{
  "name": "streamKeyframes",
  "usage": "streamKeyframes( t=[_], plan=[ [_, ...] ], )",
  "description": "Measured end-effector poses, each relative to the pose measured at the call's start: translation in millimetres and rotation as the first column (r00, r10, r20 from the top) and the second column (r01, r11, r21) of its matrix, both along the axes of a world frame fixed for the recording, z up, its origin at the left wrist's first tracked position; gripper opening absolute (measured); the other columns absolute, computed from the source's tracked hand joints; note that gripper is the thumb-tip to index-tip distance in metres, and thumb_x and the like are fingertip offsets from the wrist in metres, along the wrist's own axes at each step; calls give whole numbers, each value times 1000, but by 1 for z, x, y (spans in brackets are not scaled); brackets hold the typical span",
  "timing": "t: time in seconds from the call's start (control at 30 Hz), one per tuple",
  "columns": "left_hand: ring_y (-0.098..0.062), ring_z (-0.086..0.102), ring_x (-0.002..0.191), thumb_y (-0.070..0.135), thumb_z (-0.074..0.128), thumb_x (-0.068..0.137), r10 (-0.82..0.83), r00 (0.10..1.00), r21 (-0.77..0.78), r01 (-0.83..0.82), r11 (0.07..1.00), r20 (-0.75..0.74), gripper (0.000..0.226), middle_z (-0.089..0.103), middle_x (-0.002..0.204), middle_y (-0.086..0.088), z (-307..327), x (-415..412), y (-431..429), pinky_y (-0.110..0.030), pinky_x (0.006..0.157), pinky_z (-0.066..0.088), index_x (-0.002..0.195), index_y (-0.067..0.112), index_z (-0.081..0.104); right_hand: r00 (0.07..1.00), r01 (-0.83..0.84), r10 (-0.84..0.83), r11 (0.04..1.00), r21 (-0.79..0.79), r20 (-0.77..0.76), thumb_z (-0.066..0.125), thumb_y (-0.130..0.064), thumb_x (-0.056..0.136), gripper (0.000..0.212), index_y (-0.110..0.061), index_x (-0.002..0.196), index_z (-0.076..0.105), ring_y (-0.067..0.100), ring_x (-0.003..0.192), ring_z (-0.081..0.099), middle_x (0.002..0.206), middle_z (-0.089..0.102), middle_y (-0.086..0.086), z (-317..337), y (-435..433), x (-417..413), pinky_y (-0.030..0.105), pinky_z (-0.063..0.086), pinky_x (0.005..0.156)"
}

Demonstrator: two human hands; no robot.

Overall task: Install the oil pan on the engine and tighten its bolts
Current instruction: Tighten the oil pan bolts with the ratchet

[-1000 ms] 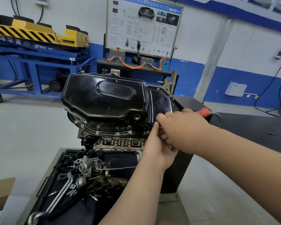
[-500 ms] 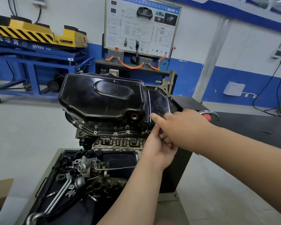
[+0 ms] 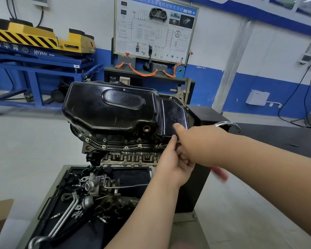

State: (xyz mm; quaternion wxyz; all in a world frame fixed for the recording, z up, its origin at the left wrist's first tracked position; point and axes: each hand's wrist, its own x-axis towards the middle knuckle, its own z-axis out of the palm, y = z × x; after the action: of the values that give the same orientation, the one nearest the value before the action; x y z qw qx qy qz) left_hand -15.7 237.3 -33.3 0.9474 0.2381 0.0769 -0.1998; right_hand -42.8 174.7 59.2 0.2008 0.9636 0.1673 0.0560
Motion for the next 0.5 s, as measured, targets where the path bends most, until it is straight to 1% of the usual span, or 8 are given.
streamKeyframes(
  t=[0.1,0.13,0.2,0.27,0.3,0.37,0.43,0.5],
  plan=[
    [-21,42,95,42,57,91,11,999,2,-11,1000,42,29,49,98,-8,-1,2,-1,-37,108,33,84,14,64,961,-190,243,925,-330,129,43,-22,95,51,-15,141,21,27,93,58,103,55,6,4,-4,3,32,34,60],
    [-22,41,98,42,56,92,-1,999,-7,2,1000,37,28,47,104,-8,1,1,-1,-38,109,32,88,14,62,948,-238,294,908,-345,120,46,-21,93,61,-17,144,14,26,91,58,107,54,6,3,-5,5,32,36,62],
    [-24,43,104,41,50,95,9,999,-30,-8,1000,51,32,48,113,-8,-2,1,1,-41,110,31,102,13,63,961,-223,255,942,-253,104,49,-21,92,65,-21,144,10,21,76,58,95,55,2,-1,-3,6,31,42,57],
    [-26,54,115,39,42,99,-6,998,-51,9,999,59,41,58,123,-13,-2,-2,4,-42,109,36,121,11,62,997,-71,71,997,-25,7,43,-30,96,52,-17,140,19,16,64,55,79,53,-1,-1,-4,6,32,46,54],
    [-27,58,116,38,38,100,-17,998,-47,20,999,63,43,61,126,-12,-1,-2,5,-42,104,41,126,11,59,996,29,-20,994,110,-89,39,-36,97,44,-13,133,28,17,66,56,78,56,0,-1,-3,5,34,49,58],
    [-28,67,95,40,39,99,-30,997,-15,32,999,73,40,68,110,-9,-1,-2,7,-37,80,51,119,14,60,987,93,-46,945,313,-154,34,-38,99,33,-10,115,40,21,72,59,86,63,8,-6,-2,7,34,50,64],
    [-27,69,86,45,44,97,-26,998,3,26,1000,54,40,70,104,-8,0,-2,8,-35,70,53,115,15,62,997,46,-21,944,328,-79,36,-33,99,27,-10,111,43,23,74,55,93,61,11,-10,1,9,33,45,64],
    [-25,62,105,46,49,95,-19,998,9,19,1000,58,41,64,116,-7,-2,-1,8,-41,93,50,117,15,64,999,4,1,988,153,-34,40,-30,97,38,-11,129,33,22,72,55,86,57,5,-8,4,6,34,47,63]
  ],
)
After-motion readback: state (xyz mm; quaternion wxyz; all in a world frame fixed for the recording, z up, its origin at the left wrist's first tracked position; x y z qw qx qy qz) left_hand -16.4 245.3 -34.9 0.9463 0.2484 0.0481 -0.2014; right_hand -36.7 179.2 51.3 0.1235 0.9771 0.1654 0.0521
